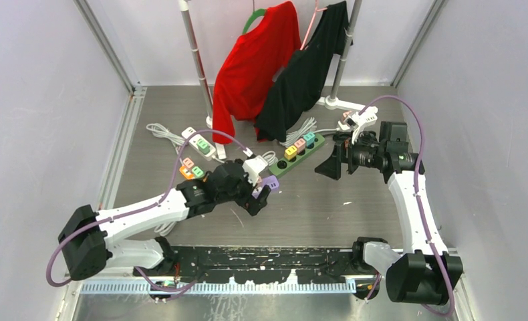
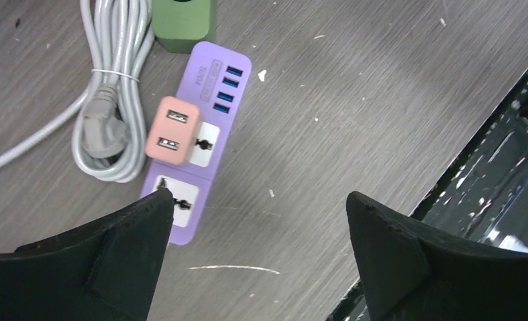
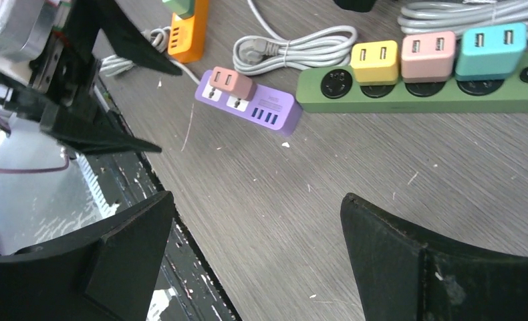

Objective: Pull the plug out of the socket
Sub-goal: Move the socket to the center of the board.

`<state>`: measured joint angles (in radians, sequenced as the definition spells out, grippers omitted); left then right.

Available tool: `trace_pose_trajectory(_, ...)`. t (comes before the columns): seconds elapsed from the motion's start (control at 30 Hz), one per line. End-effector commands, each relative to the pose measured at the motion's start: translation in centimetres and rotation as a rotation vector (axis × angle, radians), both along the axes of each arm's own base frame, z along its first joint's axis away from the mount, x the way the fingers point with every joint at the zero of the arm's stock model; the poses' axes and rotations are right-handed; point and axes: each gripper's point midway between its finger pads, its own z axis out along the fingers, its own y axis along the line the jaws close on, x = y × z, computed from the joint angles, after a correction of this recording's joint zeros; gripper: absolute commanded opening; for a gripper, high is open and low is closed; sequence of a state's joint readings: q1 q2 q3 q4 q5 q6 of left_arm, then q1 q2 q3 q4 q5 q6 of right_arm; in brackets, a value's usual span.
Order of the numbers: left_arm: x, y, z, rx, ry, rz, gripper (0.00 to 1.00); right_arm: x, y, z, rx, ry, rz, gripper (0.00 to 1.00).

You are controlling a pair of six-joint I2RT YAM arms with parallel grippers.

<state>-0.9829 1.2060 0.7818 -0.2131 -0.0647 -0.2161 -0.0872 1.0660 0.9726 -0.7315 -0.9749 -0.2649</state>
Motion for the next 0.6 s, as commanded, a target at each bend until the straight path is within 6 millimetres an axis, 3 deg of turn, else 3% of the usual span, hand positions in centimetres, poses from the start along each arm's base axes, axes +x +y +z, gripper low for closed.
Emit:
trace_pose_trajectory(0.0,1.7,0.3,2.1,-0.097,-0.060,-0.138,0.99,-0.4,1.0,2.4,0.016,-0.120,0.089,1.00)
trace_pose_trajectory(0.13,3.4,1.6,1.3,-0.228,-0.002,-0.104,1.00,-0.4,1.2,2.3,0.009,-0.116,0.095,1.00)
trace_pose_trajectory(0.33,5.2,4.1,-2.4,-0.040,0.057,0.039,0.97,0.2,1.1,1.8,-0.001,-0.088,0.087,0.99)
trace_pose_trajectory(0.43,5.7,5.4,-5.1,0.076,0.099,0.080,0.95,0.2,1.2,1.7,0.001,-0.080,0.086,1.00)
trace_pose_trajectory(0.57,6.4,5.6,-7.1,0.126,0.103,0.082,0.94,0.1,1.2,1.7,-0.001,-0.083,0.085,1.00)
